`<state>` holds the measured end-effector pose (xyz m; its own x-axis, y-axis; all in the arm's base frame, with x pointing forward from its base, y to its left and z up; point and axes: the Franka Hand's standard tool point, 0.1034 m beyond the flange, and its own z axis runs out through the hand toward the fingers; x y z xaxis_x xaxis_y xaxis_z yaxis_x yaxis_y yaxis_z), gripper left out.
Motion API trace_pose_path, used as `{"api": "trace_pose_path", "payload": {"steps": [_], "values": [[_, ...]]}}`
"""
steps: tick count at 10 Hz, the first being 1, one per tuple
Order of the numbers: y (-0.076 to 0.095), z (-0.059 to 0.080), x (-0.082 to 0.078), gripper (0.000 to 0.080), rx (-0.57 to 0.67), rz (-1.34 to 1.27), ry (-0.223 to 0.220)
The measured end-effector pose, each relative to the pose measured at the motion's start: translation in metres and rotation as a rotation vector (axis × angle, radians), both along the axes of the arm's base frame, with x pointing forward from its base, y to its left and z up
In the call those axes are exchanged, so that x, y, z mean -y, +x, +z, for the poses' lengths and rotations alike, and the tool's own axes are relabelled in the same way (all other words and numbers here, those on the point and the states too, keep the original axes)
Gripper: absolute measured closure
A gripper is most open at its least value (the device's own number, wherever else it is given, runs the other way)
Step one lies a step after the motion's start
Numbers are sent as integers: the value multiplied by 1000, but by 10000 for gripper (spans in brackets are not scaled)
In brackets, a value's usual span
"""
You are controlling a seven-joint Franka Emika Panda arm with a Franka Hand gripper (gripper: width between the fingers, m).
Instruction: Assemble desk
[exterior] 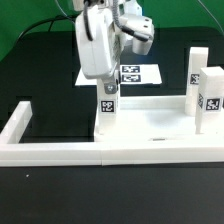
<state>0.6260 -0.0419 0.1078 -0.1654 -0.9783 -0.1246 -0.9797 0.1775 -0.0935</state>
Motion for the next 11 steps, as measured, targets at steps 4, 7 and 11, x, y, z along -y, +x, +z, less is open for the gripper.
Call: {"api": "trace_pose_path", "payload": {"steps": [4,7,11], "values": [[-1,-1,4,509,-10,-78,5],[-1,-1,4,248,-9,-70,4],[13,43,-3,156,61,-60,29]]}}
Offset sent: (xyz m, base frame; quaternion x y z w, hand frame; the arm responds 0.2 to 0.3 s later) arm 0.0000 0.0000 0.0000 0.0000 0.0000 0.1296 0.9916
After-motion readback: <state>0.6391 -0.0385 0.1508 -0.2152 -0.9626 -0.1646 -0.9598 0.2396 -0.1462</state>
